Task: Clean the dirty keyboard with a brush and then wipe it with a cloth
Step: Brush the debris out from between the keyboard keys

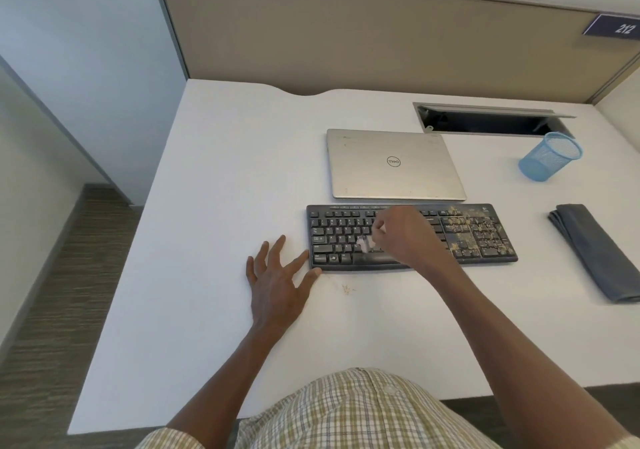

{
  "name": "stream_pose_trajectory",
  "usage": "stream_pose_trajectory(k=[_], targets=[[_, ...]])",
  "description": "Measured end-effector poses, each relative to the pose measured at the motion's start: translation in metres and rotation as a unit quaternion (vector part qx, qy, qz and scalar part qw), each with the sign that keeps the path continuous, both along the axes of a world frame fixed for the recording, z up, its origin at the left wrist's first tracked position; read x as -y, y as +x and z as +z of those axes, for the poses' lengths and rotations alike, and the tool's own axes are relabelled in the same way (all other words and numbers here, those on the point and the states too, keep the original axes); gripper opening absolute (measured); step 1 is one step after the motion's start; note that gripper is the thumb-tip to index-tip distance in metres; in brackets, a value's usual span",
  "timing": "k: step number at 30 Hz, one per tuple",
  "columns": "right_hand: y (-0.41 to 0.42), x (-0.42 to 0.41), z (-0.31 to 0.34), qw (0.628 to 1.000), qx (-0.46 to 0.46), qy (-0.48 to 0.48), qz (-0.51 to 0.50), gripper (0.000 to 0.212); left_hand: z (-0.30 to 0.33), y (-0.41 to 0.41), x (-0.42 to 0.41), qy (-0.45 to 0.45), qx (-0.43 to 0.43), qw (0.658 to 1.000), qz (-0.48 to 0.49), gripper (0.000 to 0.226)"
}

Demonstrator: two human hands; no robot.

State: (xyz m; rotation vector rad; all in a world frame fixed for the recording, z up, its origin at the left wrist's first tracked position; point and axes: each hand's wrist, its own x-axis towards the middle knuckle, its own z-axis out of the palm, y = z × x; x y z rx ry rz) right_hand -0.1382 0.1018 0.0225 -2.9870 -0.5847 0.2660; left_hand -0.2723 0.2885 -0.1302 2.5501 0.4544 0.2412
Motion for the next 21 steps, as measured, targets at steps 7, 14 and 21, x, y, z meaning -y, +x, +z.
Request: stream_pose_trajectory(k=[7, 14, 21], targets=[[0.0055, 0.0014, 0.0, 1.0, -0.009, 0.005, 0.018, 0.027, -0.0013, 0.001, -0.0003, 0.007, -0.003, 1.0, 0.0, 0.055], [0.0088, 0.0012, -0.0009, 1.0, -0.016, 0.014, 0.005, 0.025, -0.003, 0.0014, -0.0003, 0.013, -0.001, 1.0, 0.002, 0.056], [0.0119, 0.0026, -0.0013, 0.999, -0.03, 0.013, 0.002, 0.024, -0.0027, 0.0009, 0.0, 0.008, 0.001, 1.0, 0.004, 0.058]])
